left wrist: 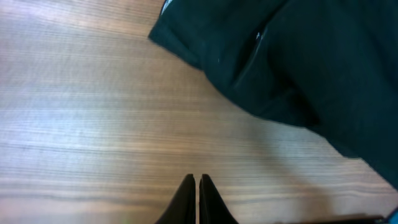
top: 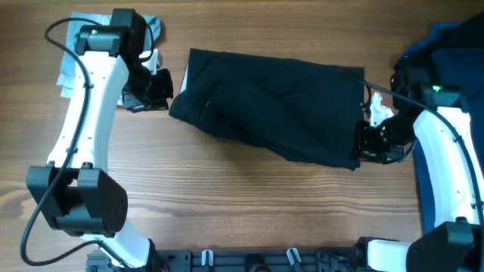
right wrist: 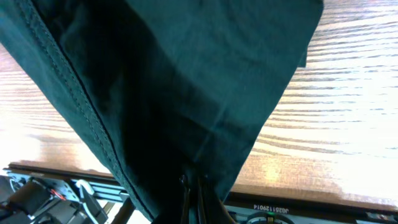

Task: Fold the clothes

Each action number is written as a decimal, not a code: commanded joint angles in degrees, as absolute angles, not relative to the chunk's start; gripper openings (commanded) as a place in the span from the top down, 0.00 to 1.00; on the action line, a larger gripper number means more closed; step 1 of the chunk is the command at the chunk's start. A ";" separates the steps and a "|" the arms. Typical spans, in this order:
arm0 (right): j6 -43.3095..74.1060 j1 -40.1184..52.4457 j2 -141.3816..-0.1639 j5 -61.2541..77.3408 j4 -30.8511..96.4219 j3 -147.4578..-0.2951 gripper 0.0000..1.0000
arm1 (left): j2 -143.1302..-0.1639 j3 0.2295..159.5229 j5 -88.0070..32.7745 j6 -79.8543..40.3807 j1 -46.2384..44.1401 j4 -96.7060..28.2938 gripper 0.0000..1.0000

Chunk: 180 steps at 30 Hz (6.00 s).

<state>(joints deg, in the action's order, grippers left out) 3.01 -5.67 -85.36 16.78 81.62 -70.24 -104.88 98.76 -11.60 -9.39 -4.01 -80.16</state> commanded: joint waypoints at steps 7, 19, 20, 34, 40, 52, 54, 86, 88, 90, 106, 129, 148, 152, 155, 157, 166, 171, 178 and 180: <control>3.60 -5.41 -84.77 18.06 76.18 -66.98 0.96 | -110.76 88.23 -20.36 -1.41 -9.65 -38.98 0.28; 2.98 -5.41 -84.77 17.87 73.47 -66.98 0.96 | -125.51 88.23 -10.85 2.59 -11.62 -16.93 0.40; 2.98 -5.41 -84.77 17.87 73.28 -66.98 0.96 | -125.51 88.23 -10.87 2.59 -11.62 -17.12 0.45; 3.01 -5.41 -84.77 17.87 71.37 -66.98 0.96 | -126.96 88.16 -14.11 2.66 -11.62 -21.56 0.33; 3.01 -5.41 -84.77 17.85 70.89 -66.98 0.96 | -128.40 88.16 -14.13 2.59 -11.62 -21.47 0.46; 3.01 -5.41 -84.77 17.87 71.99 -66.98 0.96 | -109.69 89.38 -15.81 2.61 -10.96 -30.26 0.96; 3.03 -5.41 -84.77 17.89 72.69 -66.98 0.96 | -105.36 89.38 -15.79 2.61 -10.46 -36.82 0.96; 10.46 -5.43 -85.27 12.05 76.90 -66.81 0.36 | -98.65 69.65 -11.05 -15.88 -10.20 -79.88 0.12; 10.46 -5.41 -85.27 12.05 76.07 -72.27 0.36 | -96.73 74.52 -11.03 -15.90 -10.20 -80.66 0.14; 10.44 -5.41 -85.27 12.05 74.81 -78.72 0.39 | -94.17 82.54 -11.00 -15.92 -10.20 -81.10 0.16; 2.98 -0.95 -112.77 11.77 39.97 -83.35 0.96 | -118.13 96.33 -5.34 -17.19 -10.20 -50.37 0.96; 1.52 -0.60 -135.57 -0.47 10.85 -83.13 0.96 | -134.93 96.33 -4.38 -16.99 -7.94 -24.75 0.96; -0.12 -0.67 -107.35 -0.45 25.06 -93.17 0.67 | -114.91 110.02 -6.59 -17.02 -3.84 -36.88 0.89; 4.01 -0.82 -103.18 3.60 48.62 -93.10 0.96 | -114.91 108.53 -7.49 -16.99 -5.76 -52.21 0.96; 2.83 -0.80 -106.91 11.29 53.25 -93.10 0.96 | -118.78 106.87 -7.44 -16.99 -8.19 -54.41 0.96; 2.96 -0.82 -110.59 11.88 55.29 -93.08 0.96 | -121.99 106.87 -7.44 -16.99 -9.61 -56.49 0.96; 2.94 -0.75 -127.52 11.86 50.11 -93.10 0.96 | -133.34 106.87 -6.26 -16.95 -11.55 -57.69 0.95; 3.03 -0.71 -132.88 11.86 45.28 -93.10 0.96 | -137.69 106.87 -4.01 -16.97 -11.11 -54.65 0.96; 3.27 -0.71 -135.15 11.20 25.80 -93.10 0.96 | -140.05 106.87 0.27 -17.21 -6.31 -38.50 0.96; 5.13 -0.71 -135.24 8.54 19.73 -93.10 0.96 | -140.53 106.87 -0.67 -17.21 -4.45 -33.15 0.96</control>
<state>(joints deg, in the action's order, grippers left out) 3.42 -0.91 -131.50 12.97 22.85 -94.30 -136.77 107.66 -3.49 -17.08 -7.90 -36.60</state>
